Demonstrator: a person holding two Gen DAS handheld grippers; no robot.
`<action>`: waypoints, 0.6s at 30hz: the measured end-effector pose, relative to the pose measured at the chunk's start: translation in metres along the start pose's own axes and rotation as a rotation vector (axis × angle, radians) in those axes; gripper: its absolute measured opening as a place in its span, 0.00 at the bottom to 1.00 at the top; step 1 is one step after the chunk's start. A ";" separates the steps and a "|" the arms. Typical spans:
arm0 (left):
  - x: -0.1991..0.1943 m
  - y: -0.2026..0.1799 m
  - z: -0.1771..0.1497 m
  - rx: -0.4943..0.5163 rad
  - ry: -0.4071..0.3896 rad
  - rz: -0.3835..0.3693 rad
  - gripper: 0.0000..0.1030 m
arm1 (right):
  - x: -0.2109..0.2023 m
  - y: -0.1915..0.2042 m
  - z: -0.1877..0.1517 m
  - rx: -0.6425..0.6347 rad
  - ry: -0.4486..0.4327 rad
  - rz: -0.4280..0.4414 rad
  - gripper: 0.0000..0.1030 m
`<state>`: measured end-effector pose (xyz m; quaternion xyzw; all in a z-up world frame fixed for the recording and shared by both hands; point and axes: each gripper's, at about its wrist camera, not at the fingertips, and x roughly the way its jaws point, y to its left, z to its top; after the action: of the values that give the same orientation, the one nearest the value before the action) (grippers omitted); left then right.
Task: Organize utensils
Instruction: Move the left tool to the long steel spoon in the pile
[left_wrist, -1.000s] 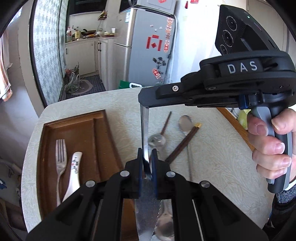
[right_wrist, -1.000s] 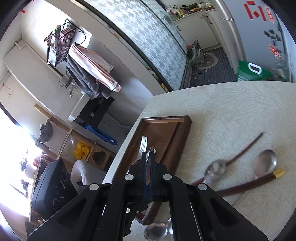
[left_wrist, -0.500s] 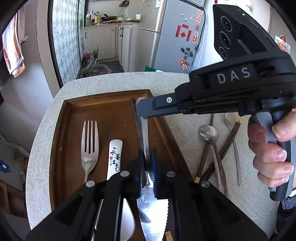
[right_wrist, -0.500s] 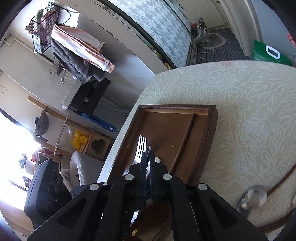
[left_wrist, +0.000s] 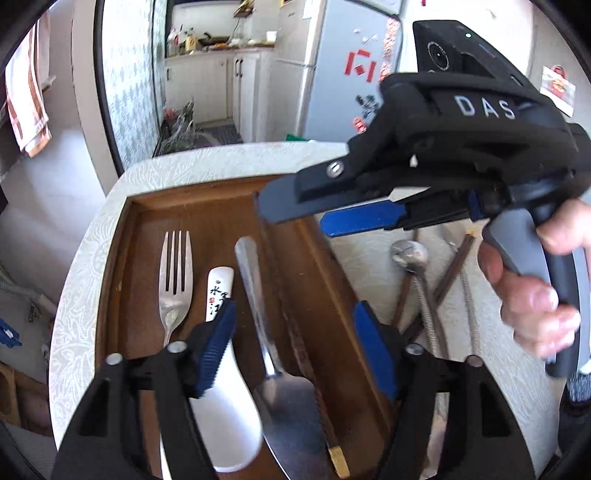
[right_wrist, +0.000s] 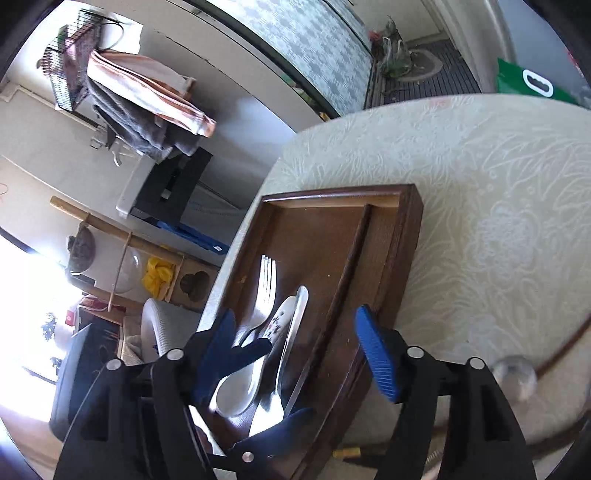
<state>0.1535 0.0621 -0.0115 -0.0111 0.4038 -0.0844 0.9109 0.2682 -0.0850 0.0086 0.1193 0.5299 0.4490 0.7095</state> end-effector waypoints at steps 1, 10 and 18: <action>-0.008 -0.005 -0.002 0.018 -0.016 0.002 0.76 | -0.010 0.001 -0.002 -0.014 -0.016 -0.014 0.77; -0.036 -0.060 -0.012 0.143 -0.055 -0.087 0.76 | -0.123 -0.052 -0.037 0.022 -0.201 -0.103 0.82; -0.010 -0.098 -0.016 0.175 -0.006 -0.169 0.76 | -0.130 -0.098 -0.062 0.115 -0.208 -0.062 0.59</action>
<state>0.1210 -0.0321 -0.0065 0.0342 0.3897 -0.1956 0.8993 0.2603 -0.2591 0.0036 0.1895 0.4817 0.3810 0.7661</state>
